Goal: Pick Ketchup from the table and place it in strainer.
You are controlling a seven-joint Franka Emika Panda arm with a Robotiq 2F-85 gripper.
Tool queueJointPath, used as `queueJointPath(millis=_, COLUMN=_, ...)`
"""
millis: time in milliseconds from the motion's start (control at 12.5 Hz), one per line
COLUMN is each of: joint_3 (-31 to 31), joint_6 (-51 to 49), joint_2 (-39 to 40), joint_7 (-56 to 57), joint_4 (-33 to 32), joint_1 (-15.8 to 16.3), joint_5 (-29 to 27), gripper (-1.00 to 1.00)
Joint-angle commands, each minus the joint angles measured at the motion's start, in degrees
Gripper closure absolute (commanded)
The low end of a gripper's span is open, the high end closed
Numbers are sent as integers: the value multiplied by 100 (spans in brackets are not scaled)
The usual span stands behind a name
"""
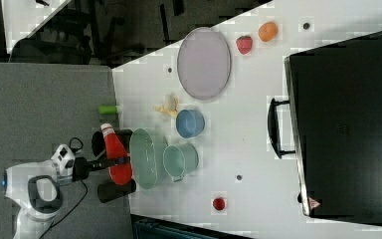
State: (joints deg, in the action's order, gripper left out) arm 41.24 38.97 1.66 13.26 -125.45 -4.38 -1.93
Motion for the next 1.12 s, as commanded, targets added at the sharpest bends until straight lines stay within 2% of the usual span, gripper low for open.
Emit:
queueJointPath(millis=80, joint_3=304, joint_6=628, joint_2=586, joint_7=-1504, joint_4=28, joint_1=44, joint_5=-2, gripper=-26)
queueJointPath(millis=400, joint_3=399, joint_6=1574, joint_2=1596, joint_7=-1838, joint_4=-50, joint_1=336, joint_5=302, gripper=-26)
queueJointPath(millis=640, joint_3=326, joint_6=2189, joint_2=2215, joint_7=-1838, joint_4=-48, joint_1=440, joint_5=403, gripper=-26)
queueJointPath(millis=720, joint_3=277, joint_6=2224, joint_2=2362, joint_7=-1838, joint_4=-48, joint_1=476, joint_5=490, gripper=-32)
queueJointPath(millis=960, joint_3=152, joint_6=2288, joint_2=2532, joint_7=-1858, joint_4=-18, joint_1=571, joint_5=711, gripper=-95)
queueJointPath(millis=1120, joint_3=177, joint_6=2305, joint_2=2306, joint_7=-2188, joint_4=58, joint_1=542, joint_5=698, gripper=-100)
